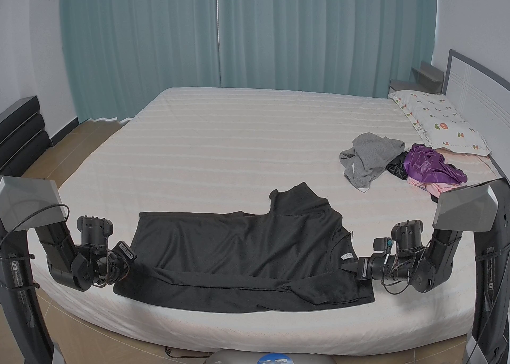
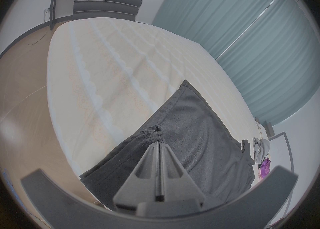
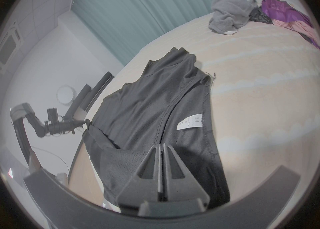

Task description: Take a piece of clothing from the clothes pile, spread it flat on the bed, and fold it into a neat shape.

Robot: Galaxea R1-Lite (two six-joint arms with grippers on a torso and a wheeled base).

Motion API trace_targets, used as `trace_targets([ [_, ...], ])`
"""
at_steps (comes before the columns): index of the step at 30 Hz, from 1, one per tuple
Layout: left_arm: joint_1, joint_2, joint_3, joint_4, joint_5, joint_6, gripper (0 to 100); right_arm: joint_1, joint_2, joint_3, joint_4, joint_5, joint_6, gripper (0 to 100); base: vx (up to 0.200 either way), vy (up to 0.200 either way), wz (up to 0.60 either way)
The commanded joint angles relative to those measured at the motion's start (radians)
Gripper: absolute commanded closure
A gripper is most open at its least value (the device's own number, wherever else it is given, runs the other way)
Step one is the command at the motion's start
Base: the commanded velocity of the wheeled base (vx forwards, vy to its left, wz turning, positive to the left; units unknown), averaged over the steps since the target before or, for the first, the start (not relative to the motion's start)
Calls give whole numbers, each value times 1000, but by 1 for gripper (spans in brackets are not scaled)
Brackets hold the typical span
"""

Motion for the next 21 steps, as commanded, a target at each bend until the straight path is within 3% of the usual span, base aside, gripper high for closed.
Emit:
trace_targets([
  [1,1,-6,2,0,2,0,100,-13,-30,6,-9,3,41,100,0,0,0],
  [8,13,-41,2,0,25,3,100,-54,-101,60,-9,69,98,100,0,0,0],
  [21,13,-76,15,0,28,27,100,-83,-134,98,-17,75,101,100,0,0,0],
])
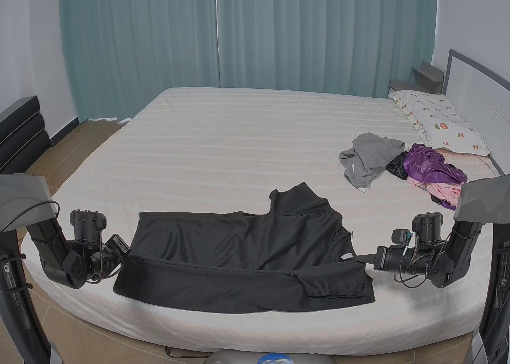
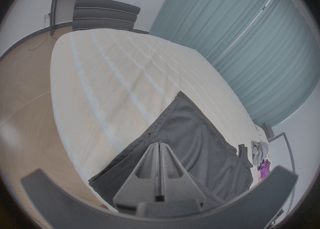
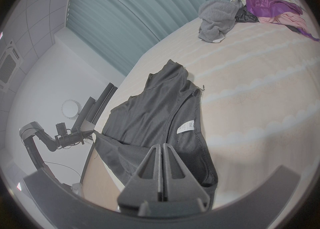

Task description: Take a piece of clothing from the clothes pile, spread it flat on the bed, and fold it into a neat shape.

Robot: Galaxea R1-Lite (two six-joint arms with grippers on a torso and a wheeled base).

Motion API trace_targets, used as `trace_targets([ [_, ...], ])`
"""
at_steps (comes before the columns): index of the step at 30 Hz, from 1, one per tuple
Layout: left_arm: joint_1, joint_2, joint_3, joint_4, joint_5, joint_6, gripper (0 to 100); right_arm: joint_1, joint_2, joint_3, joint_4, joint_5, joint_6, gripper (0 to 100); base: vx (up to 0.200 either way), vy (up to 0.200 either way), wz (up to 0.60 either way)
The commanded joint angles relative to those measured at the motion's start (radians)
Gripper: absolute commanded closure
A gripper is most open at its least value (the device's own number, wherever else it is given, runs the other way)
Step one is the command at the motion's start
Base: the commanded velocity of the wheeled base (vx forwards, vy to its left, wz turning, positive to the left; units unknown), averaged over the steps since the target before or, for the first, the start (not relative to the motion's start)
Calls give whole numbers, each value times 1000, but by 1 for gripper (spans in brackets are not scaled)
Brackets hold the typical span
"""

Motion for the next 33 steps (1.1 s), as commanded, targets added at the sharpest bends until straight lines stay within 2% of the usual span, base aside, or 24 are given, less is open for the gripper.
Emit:
trace_targets([
  [1,1,-5,-1,-2,0,-1,100,-1,-13,0,-1,1,1,100,0,0,0],
  [33,5,134,-67,-28,-2,-24,100,16,107,-119,22,-35,24,100,0,0,0],
])
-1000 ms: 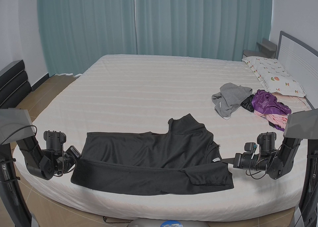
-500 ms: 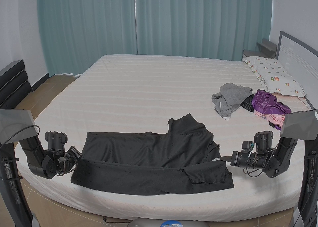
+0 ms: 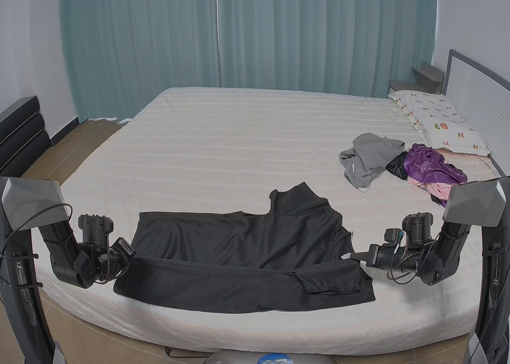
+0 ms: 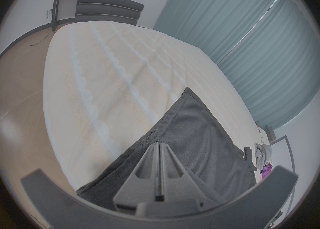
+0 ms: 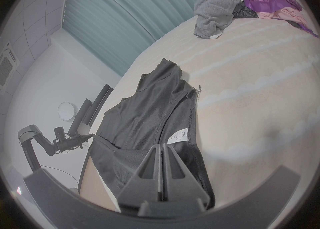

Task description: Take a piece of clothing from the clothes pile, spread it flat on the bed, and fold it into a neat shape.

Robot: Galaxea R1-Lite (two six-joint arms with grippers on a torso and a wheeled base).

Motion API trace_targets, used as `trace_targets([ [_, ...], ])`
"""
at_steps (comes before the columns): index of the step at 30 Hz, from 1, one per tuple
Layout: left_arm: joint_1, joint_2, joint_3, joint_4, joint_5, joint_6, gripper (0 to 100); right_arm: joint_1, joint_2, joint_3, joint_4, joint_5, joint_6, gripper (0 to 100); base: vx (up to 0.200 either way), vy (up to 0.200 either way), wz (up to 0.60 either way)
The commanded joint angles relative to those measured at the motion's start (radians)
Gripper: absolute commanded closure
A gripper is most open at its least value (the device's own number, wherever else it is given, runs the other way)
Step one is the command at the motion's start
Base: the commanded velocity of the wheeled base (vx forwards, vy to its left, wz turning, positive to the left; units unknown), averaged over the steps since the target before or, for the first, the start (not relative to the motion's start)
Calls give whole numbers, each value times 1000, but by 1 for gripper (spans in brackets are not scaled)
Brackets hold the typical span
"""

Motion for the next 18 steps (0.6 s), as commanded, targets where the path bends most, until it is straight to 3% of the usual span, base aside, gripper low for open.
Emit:
trace_targets([
  [1,-1,20,-1,-3,2,1,100,9,20,-8,1,-3,0,100,0,0,0],
  [5,-1,20,1,-5,0,1,100,17,37,-14,-1,-27,-2,100,0,0,0],
  [6,-2,20,1,-5,0,0,0,20,37,-14,-1,-29,0,100,0,0,0],
  [8,-1,20,1,-5,0,0,0,23,37,-14,-1,-30,0,100,0,0,0],
  [9,-2,20,1,-5,0,0,0,23,35,-12,-1,-30,0,0,0,0,0],
  [14,-1,17,1,-6,-1,-3,0,17,-14,15,-7,-29,15,0,0,0,0],
  [18,1,0,20,-6,-9,-17,0,29,-131,96,-16,-30,132,0,0,0,0],
])
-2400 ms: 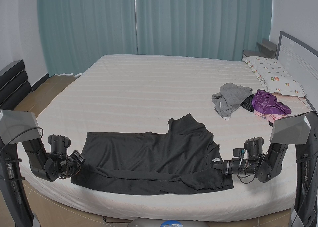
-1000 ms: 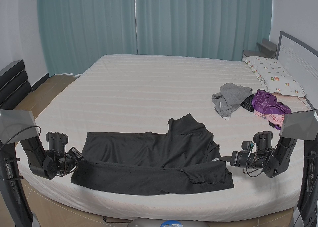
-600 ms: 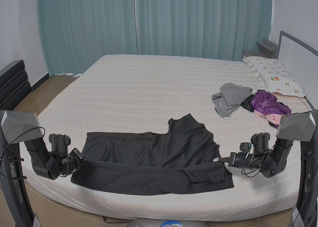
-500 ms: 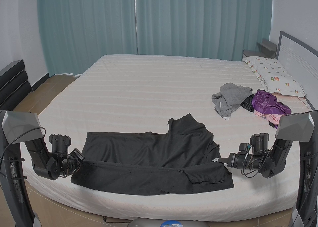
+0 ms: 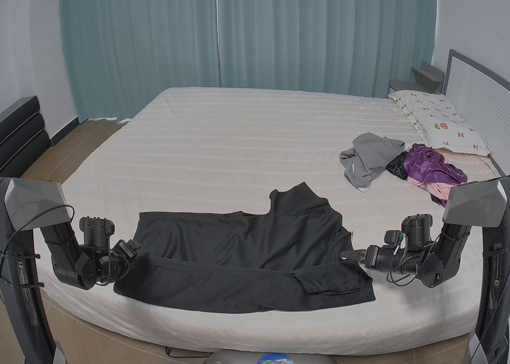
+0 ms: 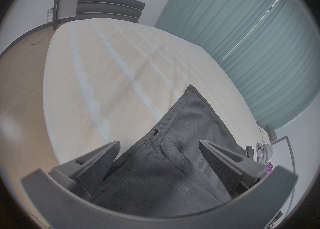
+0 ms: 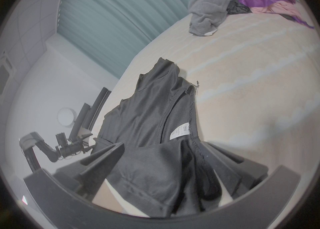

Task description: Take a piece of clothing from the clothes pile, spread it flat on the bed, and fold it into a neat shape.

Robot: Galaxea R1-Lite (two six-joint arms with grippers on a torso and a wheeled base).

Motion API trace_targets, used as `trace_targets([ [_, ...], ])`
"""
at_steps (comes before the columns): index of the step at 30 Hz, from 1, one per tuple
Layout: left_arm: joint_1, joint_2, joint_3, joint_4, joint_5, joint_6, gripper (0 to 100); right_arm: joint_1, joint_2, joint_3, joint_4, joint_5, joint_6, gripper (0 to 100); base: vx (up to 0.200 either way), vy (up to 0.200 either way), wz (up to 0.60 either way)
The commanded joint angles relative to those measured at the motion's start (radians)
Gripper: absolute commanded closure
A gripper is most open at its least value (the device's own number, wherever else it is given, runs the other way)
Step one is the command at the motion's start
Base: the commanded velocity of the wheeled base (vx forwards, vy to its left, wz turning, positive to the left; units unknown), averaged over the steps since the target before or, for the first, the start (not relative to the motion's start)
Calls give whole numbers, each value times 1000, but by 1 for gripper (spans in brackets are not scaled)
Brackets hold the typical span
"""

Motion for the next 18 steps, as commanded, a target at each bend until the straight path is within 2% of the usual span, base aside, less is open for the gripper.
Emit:
trace_targets([
  [1,2,-37,27,-4,-10,-13,0,24,-151,95,-5,-4,112,0,0,0,0],
  [3,8,-86,70,-30,-25,-13,0,67,-209,147,-6,-37,190,0,0,0,0],
  [9,7,-167,242,-166,-82,-15,0,232,-278,247,-22,-227,439,0,0,0,0],
  [12,2,-165,319,-221,-94,-15,0,293,-291,266,-22,-287,531,0,0,0,0],
  [14,5,-161,346,-257,-116,-41,0,320,-275,257,-14,-336,555,0,0,0,0],
  [17,5,-161,350,-275,-128,-71,0,337,-234,248,-11,-376,565,0,0,0,0],
  [18,4,-159,350,-277,-129,-73,0,348,-219,248,-15,-386,569,0,-200,0,0],
])
